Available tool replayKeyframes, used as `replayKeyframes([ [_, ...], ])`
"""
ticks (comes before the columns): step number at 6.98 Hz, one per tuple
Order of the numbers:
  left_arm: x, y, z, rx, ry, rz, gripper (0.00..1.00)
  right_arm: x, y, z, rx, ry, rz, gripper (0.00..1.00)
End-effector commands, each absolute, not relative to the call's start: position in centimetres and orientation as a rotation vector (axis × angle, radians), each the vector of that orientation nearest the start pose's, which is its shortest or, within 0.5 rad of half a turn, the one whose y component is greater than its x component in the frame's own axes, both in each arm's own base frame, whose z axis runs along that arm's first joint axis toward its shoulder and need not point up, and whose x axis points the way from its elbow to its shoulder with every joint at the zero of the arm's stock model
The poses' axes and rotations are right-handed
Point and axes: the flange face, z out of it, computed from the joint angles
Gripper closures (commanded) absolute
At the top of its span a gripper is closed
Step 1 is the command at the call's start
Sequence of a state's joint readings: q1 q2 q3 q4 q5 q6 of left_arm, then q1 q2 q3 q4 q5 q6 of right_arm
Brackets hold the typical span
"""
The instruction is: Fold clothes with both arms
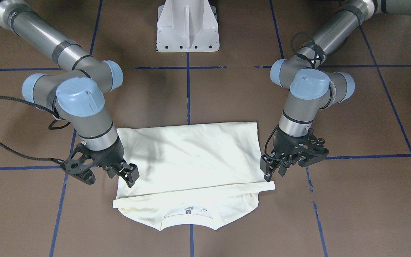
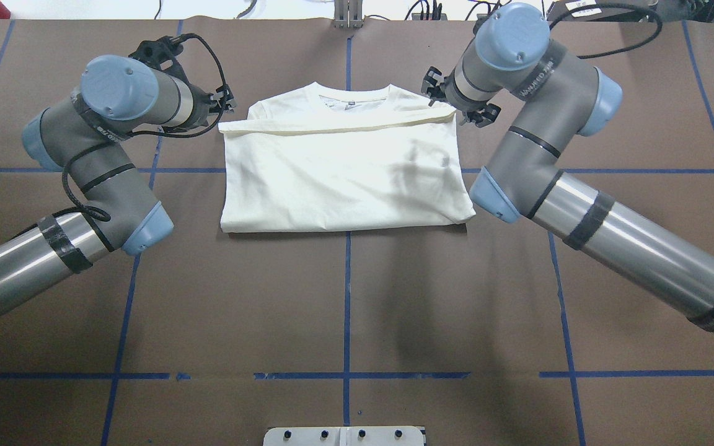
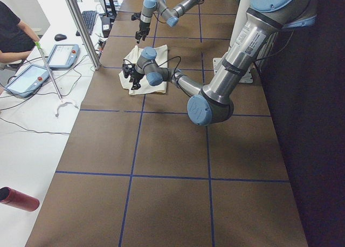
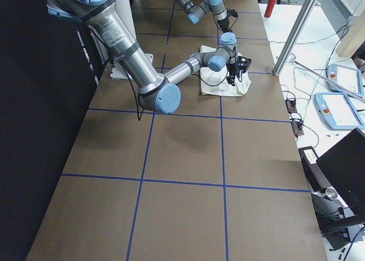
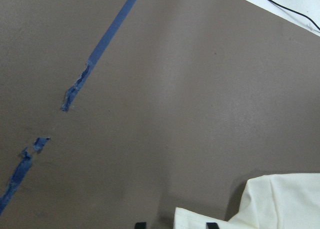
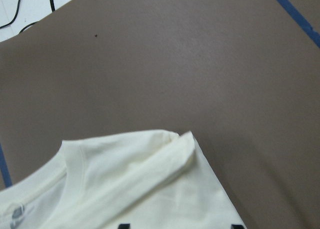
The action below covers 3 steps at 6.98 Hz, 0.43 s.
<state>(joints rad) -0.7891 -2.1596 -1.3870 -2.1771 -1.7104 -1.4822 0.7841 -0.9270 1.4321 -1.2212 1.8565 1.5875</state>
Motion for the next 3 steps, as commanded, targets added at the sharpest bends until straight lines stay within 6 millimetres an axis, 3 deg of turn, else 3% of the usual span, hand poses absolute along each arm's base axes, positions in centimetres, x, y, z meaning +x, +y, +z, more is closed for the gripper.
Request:
replayKeyframes([
  [1, 41.6, -58.7, 32.1, 0.334, 1.015, -0.557, 0.38, -44.0, -48.3, 33.5, -0.025, -0.935, 0.597, 0.17],
  [3, 41.7, -58.6, 32.2, 0.334, 1.013, -0.557, 0.38, -45.3, -46.4, 34.3, -0.06, -0.924, 0.615, 0.17],
])
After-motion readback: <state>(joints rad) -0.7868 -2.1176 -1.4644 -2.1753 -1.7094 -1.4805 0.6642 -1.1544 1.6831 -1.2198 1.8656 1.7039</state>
